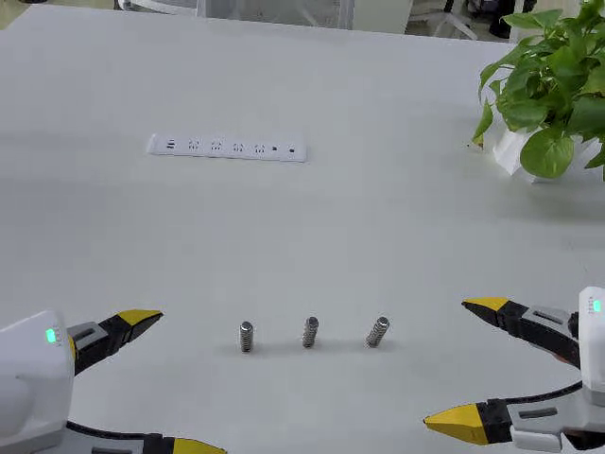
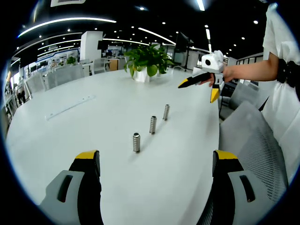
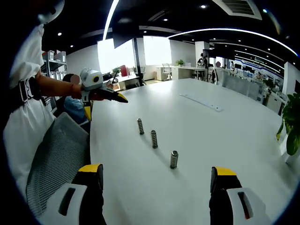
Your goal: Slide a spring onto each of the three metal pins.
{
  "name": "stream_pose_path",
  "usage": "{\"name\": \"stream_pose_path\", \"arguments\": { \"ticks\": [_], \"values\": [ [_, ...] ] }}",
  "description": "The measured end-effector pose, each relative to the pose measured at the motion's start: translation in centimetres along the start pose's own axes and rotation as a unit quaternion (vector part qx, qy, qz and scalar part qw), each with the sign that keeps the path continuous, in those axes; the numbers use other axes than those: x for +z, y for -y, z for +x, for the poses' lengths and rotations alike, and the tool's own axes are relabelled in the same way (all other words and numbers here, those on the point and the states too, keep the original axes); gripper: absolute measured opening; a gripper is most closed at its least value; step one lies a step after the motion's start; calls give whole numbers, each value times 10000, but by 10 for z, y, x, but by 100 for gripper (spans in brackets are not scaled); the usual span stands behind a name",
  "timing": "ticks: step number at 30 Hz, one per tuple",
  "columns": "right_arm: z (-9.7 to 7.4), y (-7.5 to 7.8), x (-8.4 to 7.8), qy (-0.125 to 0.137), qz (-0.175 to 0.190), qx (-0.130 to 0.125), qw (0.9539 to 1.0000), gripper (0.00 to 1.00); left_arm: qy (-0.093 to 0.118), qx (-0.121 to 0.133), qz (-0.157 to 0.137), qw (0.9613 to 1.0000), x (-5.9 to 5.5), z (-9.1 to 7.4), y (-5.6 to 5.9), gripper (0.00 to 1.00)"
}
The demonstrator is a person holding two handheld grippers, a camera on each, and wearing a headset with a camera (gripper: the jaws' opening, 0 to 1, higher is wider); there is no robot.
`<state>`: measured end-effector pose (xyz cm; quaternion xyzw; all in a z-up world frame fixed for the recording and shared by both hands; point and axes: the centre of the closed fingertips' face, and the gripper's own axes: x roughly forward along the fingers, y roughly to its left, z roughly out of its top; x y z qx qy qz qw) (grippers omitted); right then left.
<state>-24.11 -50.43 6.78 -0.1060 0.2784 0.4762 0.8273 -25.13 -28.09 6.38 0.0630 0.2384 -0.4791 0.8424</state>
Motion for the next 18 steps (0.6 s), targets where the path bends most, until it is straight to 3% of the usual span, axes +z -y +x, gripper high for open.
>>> {"name": "stream_pose_path", "arguments": {
  "ticks": [18],
  "values": [
    [4,4,-3,-10,-11,57,10000,94,-4,-24,5,10000,0,0,0,99]
  ]
}}
